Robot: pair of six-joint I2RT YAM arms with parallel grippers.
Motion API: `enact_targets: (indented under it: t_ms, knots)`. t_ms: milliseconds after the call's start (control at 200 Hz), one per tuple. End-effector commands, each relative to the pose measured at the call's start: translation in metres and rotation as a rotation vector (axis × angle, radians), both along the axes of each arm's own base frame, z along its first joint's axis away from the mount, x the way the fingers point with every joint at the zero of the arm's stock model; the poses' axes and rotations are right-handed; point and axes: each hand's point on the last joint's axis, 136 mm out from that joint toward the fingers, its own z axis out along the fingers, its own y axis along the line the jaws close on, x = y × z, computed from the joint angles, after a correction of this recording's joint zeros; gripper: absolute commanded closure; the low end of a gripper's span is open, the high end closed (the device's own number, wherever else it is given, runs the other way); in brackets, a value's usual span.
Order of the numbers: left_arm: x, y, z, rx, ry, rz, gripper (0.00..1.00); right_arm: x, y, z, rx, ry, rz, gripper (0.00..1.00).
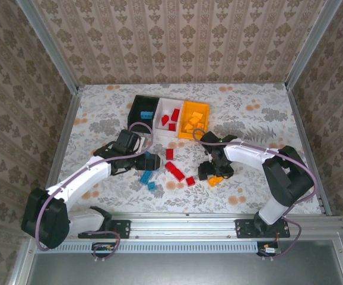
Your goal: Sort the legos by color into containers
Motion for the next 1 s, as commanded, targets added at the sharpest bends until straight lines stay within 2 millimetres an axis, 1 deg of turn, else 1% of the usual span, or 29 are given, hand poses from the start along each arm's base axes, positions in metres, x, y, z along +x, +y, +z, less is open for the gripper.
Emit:
enact_targets:
  t_ms: [0,150,265,335,385,465,565,695,780,860,925,990]
  knots:
    - [-0.003,0.002,-0.001,-0.016,0.012,0.015,0.00,-0.012,-0.011,-0.004,-0.064,0.020,0.008,0.18]
    - [-0.004,0.002,-0.003,-0.020,0.014,0.020,0.00,-0.017,-0.017,-0.003,-0.103,0.019,0.012,0.24]
    - [-0.004,0.002,-0.004,-0.022,0.015,0.021,0.00,-0.019,-0.018,-0.005,-0.105,0.022,0.005,0.30]
    - [-0.004,0.002,-0.003,-0.023,0.014,0.022,0.00,-0.019,-0.018,-0.005,-0.105,0.020,0.003,0.35]
    - [-0.004,0.002,-0.003,-0.023,0.013,0.021,0.00,-0.019,-0.018,-0.004,-0.105,0.017,0.002,0.37]
    - [-0.004,0.003,-0.003,-0.021,0.011,0.021,0.00,-0.017,-0.017,0.001,-0.101,0.007,-0.001,0.37]
    - [-0.005,0.004,-0.002,-0.019,0.009,0.024,0.00,-0.010,-0.013,0.016,-0.082,-0.024,-0.002,0.38]
    - [-0.002,0.006,0.000,-0.023,-0.001,0.031,0.00,0.010,-0.004,0.050,-0.058,-0.102,0.007,0.38]
    - [0.000,0.007,0.002,-0.027,-0.008,0.034,0.00,0.032,0.002,0.076,-0.036,-0.159,0.011,0.37]
    - [0.000,0.007,0.002,-0.026,-0.010,0.034,0.00,0.057,0.008,0.104,-0.017,-0.217,0.014,0.37]
    - [0.000,0.009,0.001,-0.024,-0.009,0.035,0.00,0.083,0.012,0.125,-0.003,-0.271,0.008,0.38]
    - [-0.001,0.011,-0.002,-0.021,-0.005,0.039,0.00,0.110,0.018,0.140,0.014,-0.321,0.003,0.37]
